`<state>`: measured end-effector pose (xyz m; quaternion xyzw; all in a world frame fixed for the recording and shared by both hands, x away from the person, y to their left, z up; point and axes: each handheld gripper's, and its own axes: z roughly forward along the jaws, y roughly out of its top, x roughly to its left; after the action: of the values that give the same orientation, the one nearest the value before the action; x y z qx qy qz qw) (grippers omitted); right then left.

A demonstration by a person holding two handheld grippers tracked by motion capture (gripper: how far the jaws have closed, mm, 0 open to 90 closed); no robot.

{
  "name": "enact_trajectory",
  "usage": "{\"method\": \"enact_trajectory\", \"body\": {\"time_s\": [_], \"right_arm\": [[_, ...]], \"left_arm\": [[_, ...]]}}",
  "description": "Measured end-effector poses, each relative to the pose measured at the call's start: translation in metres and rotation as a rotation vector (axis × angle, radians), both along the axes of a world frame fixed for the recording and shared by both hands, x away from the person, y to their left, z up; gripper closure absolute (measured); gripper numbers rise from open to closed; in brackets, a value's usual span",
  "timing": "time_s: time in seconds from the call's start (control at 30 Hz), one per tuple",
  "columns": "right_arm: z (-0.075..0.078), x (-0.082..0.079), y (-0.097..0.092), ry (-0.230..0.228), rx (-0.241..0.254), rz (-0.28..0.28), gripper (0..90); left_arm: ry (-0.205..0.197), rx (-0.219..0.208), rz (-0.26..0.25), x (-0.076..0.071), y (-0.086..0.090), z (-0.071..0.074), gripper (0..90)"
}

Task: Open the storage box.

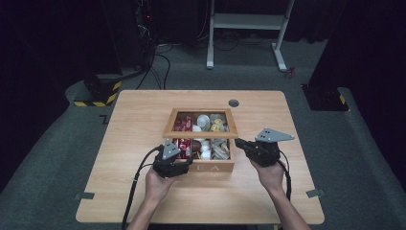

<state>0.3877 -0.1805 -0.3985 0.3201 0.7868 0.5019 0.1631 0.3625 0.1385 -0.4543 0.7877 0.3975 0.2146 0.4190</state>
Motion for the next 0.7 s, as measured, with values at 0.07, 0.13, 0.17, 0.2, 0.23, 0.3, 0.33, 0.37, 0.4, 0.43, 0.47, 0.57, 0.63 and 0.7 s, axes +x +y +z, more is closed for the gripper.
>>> {"method": "enact_trajectory", "body": {"time_s": [0.07, 0.13, 0.17, 0.2, 0.23, 0.3, 0.33, 0.37, 0.4, 0.43, 0.47, 0.57, 0.63, 0.7], "right_arm": [[0.001, 0.001, 0.0, 0.001, 0.003, -0.002, 89.0], [0.003, 0.002, 0.0, 0.002, 0.004, -0.001, 89.0], [0.004, 0.002, 0.0, 0.002, 0.003, -0.003, 88.9], [0.005, 0.003, 0.0, 0.003, 0.003, -0.002, 88.9], [0.006, 0.003, 0.0, 0.001, 0.003, -0.002, 88.9], [0.008, 0.004, 0.0, 0.001, 0.004, -0.002, 88.9], [0.01, 0.005, 0.0, -0.001, 0.006, -0.003, 88.9], [0.011, 0.006, 0.0, 0.001, 0.008, -0.002, 88.8], [0.012, 0.007, 0.0, -0.001, 0.01, -0.001, 88.8], [0.013, 0.008, 0.0, 0.003, 0.009, -0.003, 88.8], [0.014, 0.008, 0.0, -0.001, 0.008, -0.002, 88.8], [0.018, 0.011, 0.001, -0.003, 0.013, -0.003, 88.8], [0.02, 0.012, 0.001, -0.004, 0.015, -0.004, 88.7], [0.021, 0.013, 0.001, -0.003, 0.023, -0.004, 88.7]], "left_arm": [[-0.001, 0.0, 0.001, 0.002, -0.002, 0.001, 41.1], [-0.005, -0.002, 0.002, 0.004, -0.004, 0.001, 41.5], [-0.007, 0.007, 0.0, 0.005, -0.005, 0.002, 41.6], [-0.008, 0.001, 0.001, 0.006, -0.006, 0.002, 41.9], [-0.011, 0.006, 0.002, 0.007, -0.007, 0.002, 42.2], [-0.009, 0.005, 0.009, 0.008, -0.008, 0.001, 42.4], [-0.009, 0.004, 0.011, 0.009, -0.009, 0.001, 42.4], [-0.01, 0.004, 0.013, 0.009, -0.01, 0.0, 42.5], [-0.009, 0.001, 0.014, 0.009, -0.01, 0.0, 42.7], [-0.008, 0.0, 0.016, 0.01, -0.01, 0.0, 42.8], [-0.007, -0.002, 0.02, 0.011, -0.011, 0.0, 43.0], [0.0, -0.006, 0.029, 0.015, -0.013, 0.001, 43.3], [0.006, 0.005, 0.03, 0.017, -0.015, 0.001, 43.3], [0.014, 0.017, 0.028, 0.021, -0.019, 0.001, 43.2]]}}
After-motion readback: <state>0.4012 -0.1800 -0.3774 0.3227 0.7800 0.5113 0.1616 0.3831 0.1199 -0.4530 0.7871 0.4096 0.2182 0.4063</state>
